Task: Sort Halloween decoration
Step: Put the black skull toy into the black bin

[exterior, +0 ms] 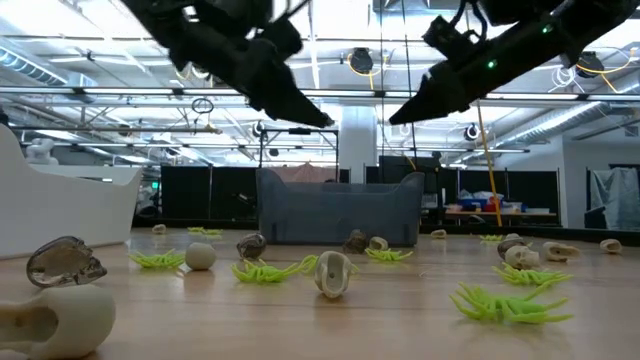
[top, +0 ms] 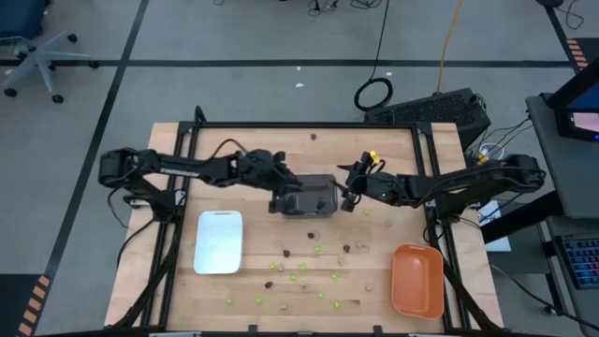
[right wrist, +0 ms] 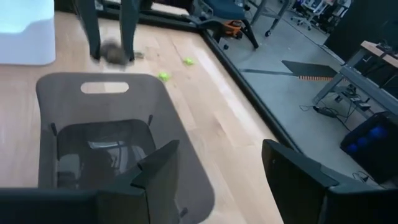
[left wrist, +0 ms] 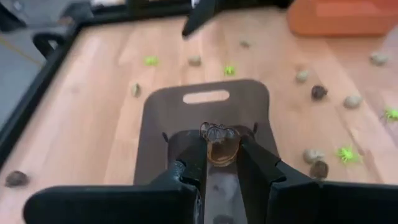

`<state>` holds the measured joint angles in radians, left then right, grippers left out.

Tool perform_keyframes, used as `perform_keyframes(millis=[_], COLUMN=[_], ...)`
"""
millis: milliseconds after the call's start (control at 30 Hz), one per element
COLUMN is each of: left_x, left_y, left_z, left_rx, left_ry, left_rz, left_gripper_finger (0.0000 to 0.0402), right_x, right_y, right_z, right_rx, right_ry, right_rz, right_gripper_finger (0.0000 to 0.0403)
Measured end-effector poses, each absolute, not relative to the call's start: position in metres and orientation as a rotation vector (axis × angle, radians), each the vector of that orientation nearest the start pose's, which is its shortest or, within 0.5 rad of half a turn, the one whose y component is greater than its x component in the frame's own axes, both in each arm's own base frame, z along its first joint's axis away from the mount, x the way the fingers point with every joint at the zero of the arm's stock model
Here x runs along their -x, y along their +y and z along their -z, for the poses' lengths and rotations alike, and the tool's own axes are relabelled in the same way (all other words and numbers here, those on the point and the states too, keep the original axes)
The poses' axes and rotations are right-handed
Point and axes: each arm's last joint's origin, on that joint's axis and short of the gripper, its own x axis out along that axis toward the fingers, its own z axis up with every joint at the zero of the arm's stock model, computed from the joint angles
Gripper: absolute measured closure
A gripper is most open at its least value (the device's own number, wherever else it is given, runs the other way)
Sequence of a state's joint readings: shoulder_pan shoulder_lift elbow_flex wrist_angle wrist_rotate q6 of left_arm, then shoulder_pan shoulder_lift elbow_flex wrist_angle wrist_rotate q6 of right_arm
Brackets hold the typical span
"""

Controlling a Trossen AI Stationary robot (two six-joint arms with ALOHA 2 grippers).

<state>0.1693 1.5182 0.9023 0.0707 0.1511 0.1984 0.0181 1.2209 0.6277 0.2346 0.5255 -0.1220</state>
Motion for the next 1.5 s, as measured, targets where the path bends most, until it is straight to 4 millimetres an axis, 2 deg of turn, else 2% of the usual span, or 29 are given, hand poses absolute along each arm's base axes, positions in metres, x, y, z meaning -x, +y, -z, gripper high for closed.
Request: perform_keyframes(millis=[133, 267, 400, 600, 800, 900, 1133, 1267, 1367, 1500], left_x=[-0.334, -0.341, -0.341, -0.341, -0.335, -0.325, -0.28, -0.256, -0.242, -0.232], left_y=[0.055, 0.059, 0.064, 0.064, 0.068, 0.076, 0.104, 0.111, 0.11, 0.104], left_z=[-0.215, -0.208, -0.207, -0.208, -0.214, -0.231, -0.282, -0.284, -0.277, -0.261], left_rx=[-0.093, -0.081, -0.076, -0.093, -0.066, -0.082, -0.131, -0.08, -0.027, 0.022], left_ry=[0.648, 0.713, 0.747, 0.748, 0.745, 0.691, 0.568, 0.522, 0.508, 0.478], left_rz=[0.043, 0.033, -0.031, -0.069, -0.02, -0.007, -0.098, -0.109, -0.14, -0.154], left_gripper_finger=[0.034, 0.0328, 0.0287, 0.0212, 0.0188, 0.0187, 0.0187, 0.0187, 0.0187, 0.0187], right_x=[-0.249, -0.25, -0.251, -0.248, -0.25, -0.251, -0.267, -0.29, -0.309, -0.333], right_y=[-0.01, -0.01, -0.01, -0.018, -0.032, -0.046, -0.087, -0.123, -0.153, -0.193], right_z=[-0.233, -0.229, -0.226, -0.226, -0.232, -0.241, -0.287, -0.3, -0.304, -0.298], right_rx=[0.215, 0.213, 0.21, 0.208, 0.204, 0.177, 0.09, 0.082, 0.056, 0.034], right_ry=[0.395, 0.426, 0.442, 0.44, 0.385, 0.362, 0.323, 0.384, 0.433, 0.55], right_rz=[0.479, 0.477, 0.48, 0.64, 0.696, 0.743, 0.706, 0.645, 0.609, 0.614], right_gripper_finger=[0.0189, 0.0189, 0.0189, 0.0189, 0.0189, 0.0189, 0.0189, 0.0189, 0.0189, 0.0189])
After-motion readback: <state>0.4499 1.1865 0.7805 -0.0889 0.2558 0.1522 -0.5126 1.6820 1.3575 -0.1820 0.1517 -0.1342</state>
